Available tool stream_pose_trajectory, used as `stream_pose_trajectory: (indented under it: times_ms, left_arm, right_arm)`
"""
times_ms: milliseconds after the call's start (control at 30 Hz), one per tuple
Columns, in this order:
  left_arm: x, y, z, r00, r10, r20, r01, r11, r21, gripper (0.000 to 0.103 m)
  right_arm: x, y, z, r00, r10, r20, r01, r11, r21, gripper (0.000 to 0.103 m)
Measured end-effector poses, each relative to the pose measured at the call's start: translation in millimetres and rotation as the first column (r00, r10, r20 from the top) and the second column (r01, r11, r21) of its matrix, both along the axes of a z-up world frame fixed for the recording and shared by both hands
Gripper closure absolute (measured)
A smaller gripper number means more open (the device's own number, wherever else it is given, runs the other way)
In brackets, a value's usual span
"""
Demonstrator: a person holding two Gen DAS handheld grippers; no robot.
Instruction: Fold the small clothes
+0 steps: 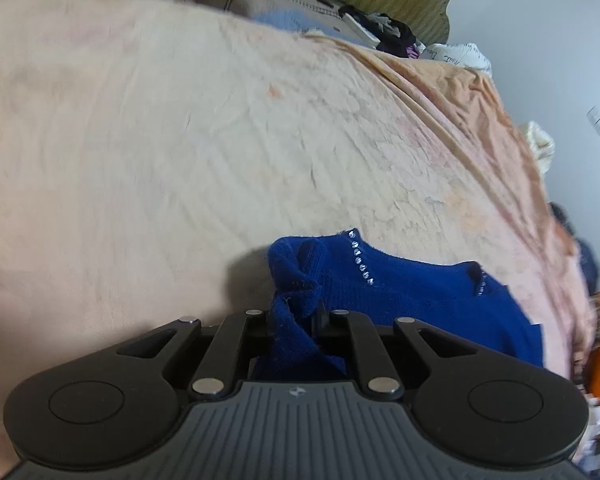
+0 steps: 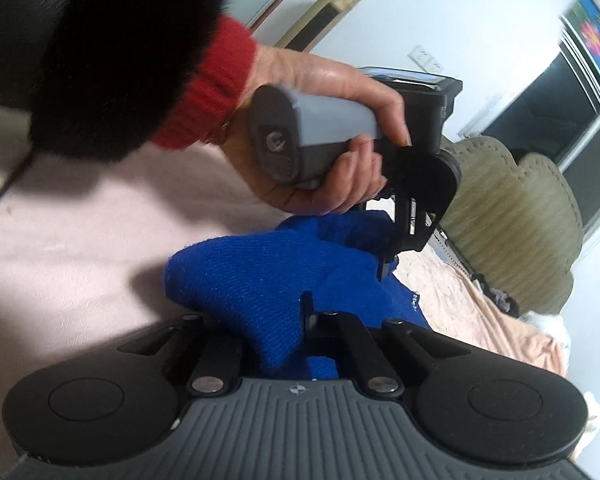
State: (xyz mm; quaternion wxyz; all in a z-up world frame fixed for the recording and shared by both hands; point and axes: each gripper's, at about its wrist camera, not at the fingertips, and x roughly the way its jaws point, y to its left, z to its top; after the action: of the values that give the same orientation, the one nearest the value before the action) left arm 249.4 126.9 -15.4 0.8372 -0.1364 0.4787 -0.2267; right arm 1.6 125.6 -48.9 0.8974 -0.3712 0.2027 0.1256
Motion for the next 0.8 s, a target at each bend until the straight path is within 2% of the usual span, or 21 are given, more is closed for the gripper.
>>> stream_pose_trajectory:
  times_ms: [100,233,333,567,700,800]
  left_arm:
    - [-8.6,-18.0,24.0,0.999,0.026,0.041,-0.028,0.998,0.063,0.093]
    - [-18.3,-44.1,53.0,0.996,0.052,0.069,-0.057,0.996,0.073,0.093]
    - [-28.9,-75.8,71.0,0.994,0.052,0.095,-0.060,0.995,0.079,0.093]
    - [-48.9,-172.7,89.8,0.987,-0.019,0.157,-0.007,0.987,0.161,0.093]
    - [-55.5,-236.3,78.3,0.986,-0.081,0.147,0.047,0.973,0.227,0.093]
    - [-58.2,-280.8,62.5,0.982,-0.127,0.137,0.085,0.957,0.278,0.093]
  right_arm:
    - [-8.1,-18.4,16.4,0.999,-0.026,0.035,0.024,0.997,0.067,0.099]
    - [-28.7,-51.8,35.1,0.991,-0.096,0.088,0.082,0.985,0.151,0.099]
    - [-41.4,-86.6,50.5,0.980,-0.169,0.103,0.141,0.960,0.241,0.099]
    - [-67.8,-171.9,66.6,0.936,-0.333,0.112,0.261,0.873,0.413,0.099]
    - [-72.1,-221.5,63.5,0.913,-0.401,0.070,0.316,0.806,0.500,0.099]
    - [-75.3,-258.7,56.0,0.893,-0.450,0.021,0.359,0.738,0.572,0.099]
